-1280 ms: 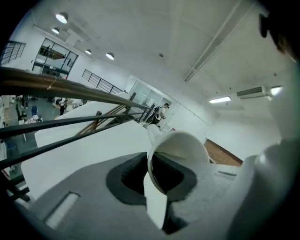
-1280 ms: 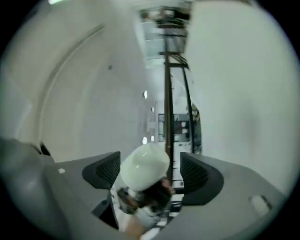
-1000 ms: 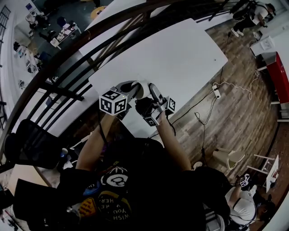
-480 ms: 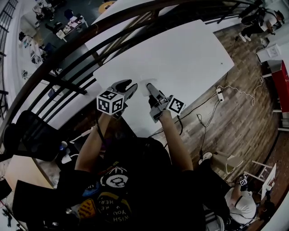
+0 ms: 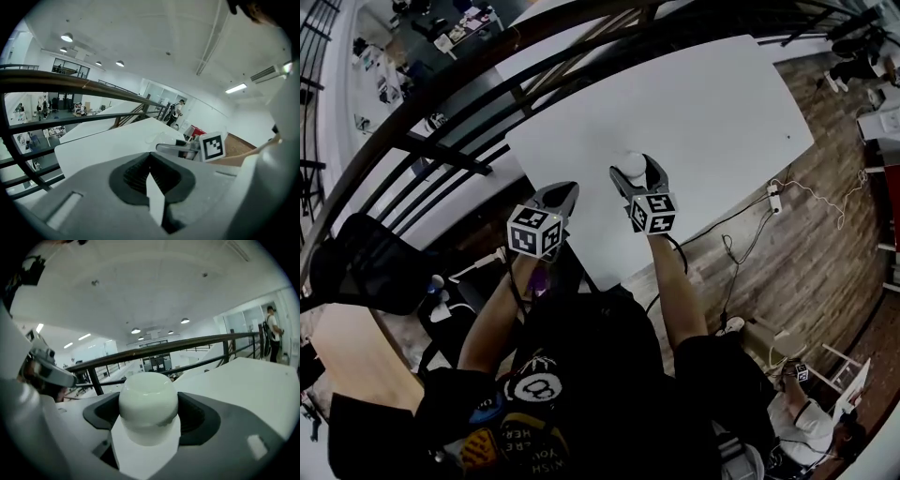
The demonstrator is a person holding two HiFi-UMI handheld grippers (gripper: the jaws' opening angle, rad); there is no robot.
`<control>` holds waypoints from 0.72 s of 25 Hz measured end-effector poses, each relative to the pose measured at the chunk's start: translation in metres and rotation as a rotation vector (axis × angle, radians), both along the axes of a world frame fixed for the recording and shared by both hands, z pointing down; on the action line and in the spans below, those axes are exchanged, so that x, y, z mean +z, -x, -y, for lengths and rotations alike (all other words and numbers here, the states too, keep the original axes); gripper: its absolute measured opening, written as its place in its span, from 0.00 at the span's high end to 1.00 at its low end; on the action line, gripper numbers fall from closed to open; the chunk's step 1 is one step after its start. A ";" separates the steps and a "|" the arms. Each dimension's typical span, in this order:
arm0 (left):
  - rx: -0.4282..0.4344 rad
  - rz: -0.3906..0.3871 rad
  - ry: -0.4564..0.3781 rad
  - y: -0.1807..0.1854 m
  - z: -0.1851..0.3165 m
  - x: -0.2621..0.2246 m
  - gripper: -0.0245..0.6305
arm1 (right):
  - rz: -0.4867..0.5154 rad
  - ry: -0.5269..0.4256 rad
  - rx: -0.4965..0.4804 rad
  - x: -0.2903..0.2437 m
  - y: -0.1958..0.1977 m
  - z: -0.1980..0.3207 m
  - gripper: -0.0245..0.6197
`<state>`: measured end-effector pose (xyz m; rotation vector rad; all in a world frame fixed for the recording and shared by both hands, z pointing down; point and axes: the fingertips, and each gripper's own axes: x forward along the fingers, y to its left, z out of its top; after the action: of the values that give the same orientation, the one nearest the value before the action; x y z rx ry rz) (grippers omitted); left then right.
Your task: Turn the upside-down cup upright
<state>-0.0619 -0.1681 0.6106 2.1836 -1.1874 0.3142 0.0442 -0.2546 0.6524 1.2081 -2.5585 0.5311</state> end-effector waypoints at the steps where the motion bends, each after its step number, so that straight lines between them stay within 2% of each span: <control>1: -0.006 0.000 0.004 0.002 -0.002 0.002 0.96 | -0.051 -0.010 -0.002 0.014 0.002 0.004 0.38; 4: -0.027 0.003 0.011 0.011 -0.009 0.007 0.96 | -0.171 -0.010 0.007 0.053 0.006 0.017 0.38; 7: -0.053 0.012 0.019 0.023 -0.017 0.009 0.96 | -0.242 0.001 0.013 0.078 0.009 0.026 0.38; 14: -0.115 0.047 0.017 0.053 -0.023 0.009 0.96 | -0.308 0.031 0.054 0.113 0.003 0.044 0.38; 18: -0.147 0.056 0.013 0.069 -0.023 0.009 0.96 | -0.291 0.051 0.054 0.126 0.004 0.044 0.38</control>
<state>-0.1310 -0.1455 0.6199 2.0755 -1.3645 0.3216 0.0402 -0.2982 0.7780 1.2400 -2.2624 0.3960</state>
